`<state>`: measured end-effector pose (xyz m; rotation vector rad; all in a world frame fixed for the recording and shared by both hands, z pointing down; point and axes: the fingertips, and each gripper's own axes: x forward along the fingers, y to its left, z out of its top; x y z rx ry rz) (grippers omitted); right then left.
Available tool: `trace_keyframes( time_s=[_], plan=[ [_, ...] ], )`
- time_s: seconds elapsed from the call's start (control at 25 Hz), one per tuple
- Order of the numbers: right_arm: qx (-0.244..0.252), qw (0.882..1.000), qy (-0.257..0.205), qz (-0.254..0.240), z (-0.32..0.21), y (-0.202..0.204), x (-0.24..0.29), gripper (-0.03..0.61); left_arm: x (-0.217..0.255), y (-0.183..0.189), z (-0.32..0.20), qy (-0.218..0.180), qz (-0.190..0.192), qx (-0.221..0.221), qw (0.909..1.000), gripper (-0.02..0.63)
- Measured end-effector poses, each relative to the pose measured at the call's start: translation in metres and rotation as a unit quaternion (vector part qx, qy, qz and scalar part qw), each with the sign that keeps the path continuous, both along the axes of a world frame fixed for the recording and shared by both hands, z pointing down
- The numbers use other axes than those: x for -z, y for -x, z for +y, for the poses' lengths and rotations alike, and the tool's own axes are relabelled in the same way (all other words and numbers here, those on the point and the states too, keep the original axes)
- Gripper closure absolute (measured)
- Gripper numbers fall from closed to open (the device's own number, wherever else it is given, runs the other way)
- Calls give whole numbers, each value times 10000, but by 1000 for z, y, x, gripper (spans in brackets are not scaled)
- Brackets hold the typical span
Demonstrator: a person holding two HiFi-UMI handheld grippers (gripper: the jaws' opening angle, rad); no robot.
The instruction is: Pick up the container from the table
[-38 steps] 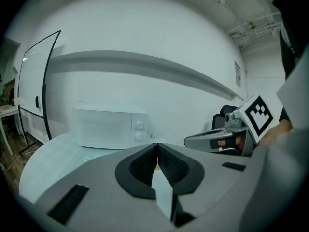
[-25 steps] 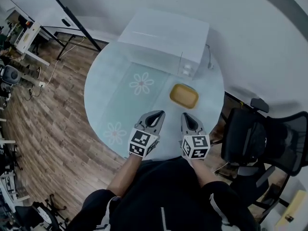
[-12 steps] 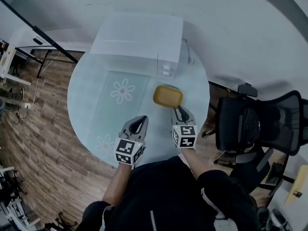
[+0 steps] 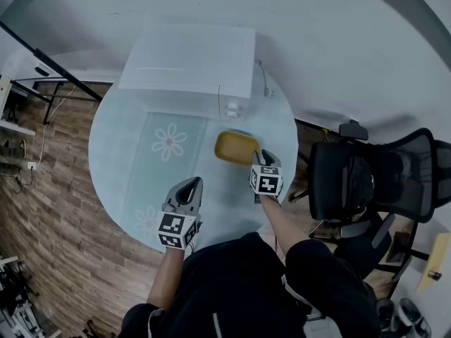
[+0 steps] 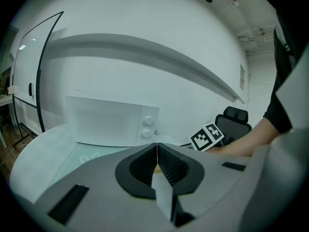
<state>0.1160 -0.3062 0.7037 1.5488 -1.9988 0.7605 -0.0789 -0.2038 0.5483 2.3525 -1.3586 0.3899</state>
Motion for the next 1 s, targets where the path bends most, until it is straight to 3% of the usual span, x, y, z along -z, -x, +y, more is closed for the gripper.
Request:
trace_keyframes(
  time_s=[0.32,1.0],
  plan=[
    [-236,9970,734,-14,-10,-10,-44,476,-8,13,3,129,-60,211,9997,597],
    [-20,9899,1378,333,-9,-2,-75,484,-12,24,9,206,-169,483,9985,597]
  ],
)
